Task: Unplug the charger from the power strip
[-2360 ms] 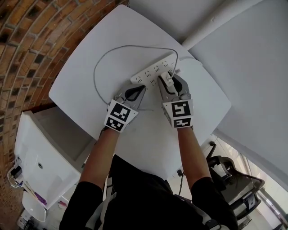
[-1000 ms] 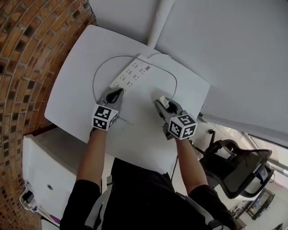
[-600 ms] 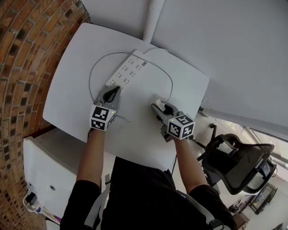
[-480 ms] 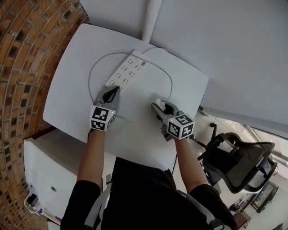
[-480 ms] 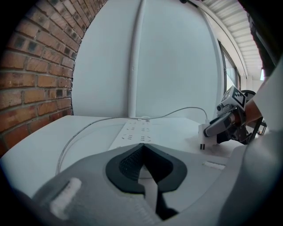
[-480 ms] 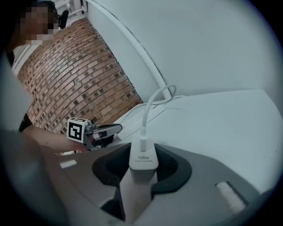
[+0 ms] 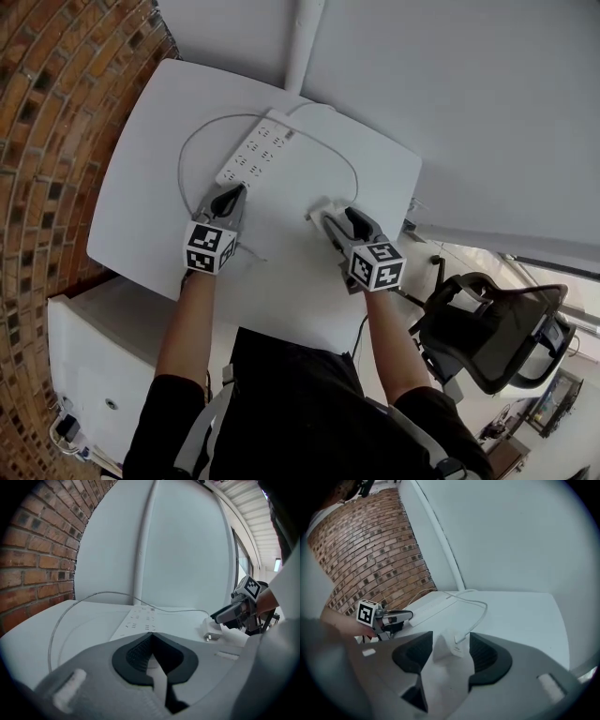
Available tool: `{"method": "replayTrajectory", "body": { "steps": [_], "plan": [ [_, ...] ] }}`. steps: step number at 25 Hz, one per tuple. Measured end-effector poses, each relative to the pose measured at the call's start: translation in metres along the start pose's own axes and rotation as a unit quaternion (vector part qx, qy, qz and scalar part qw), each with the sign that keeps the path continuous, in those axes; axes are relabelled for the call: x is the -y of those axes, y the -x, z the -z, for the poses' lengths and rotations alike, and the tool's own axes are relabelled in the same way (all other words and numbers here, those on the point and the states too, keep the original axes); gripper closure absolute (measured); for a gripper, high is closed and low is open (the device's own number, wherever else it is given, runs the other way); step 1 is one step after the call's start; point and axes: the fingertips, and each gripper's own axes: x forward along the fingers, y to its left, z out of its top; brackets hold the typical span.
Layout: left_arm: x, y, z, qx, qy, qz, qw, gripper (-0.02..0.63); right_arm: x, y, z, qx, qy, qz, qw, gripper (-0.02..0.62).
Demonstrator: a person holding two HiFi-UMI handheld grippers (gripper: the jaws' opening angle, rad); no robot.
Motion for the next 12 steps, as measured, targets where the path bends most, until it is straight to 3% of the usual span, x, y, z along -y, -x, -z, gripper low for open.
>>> {"method": "replayTrajectory", "body": {
  "steps": [4, 12],
  "plan": [
    [0.007, 0.011, -0.020, 0.034, 0.000, 0.006, 0.9994, 0.606, 0.007, 0.015, -0.004, 0.017, 0.010, 0.038, 0.999, 0.362],
    [0.034, 0.050, -0.055, 0.076, -0.005, 0.032, 0.9966, 0.606, -0.027, 0.046, -0.032, 0.092, 0.031, 0.048, 0.994, 0.523]
  ]
}}
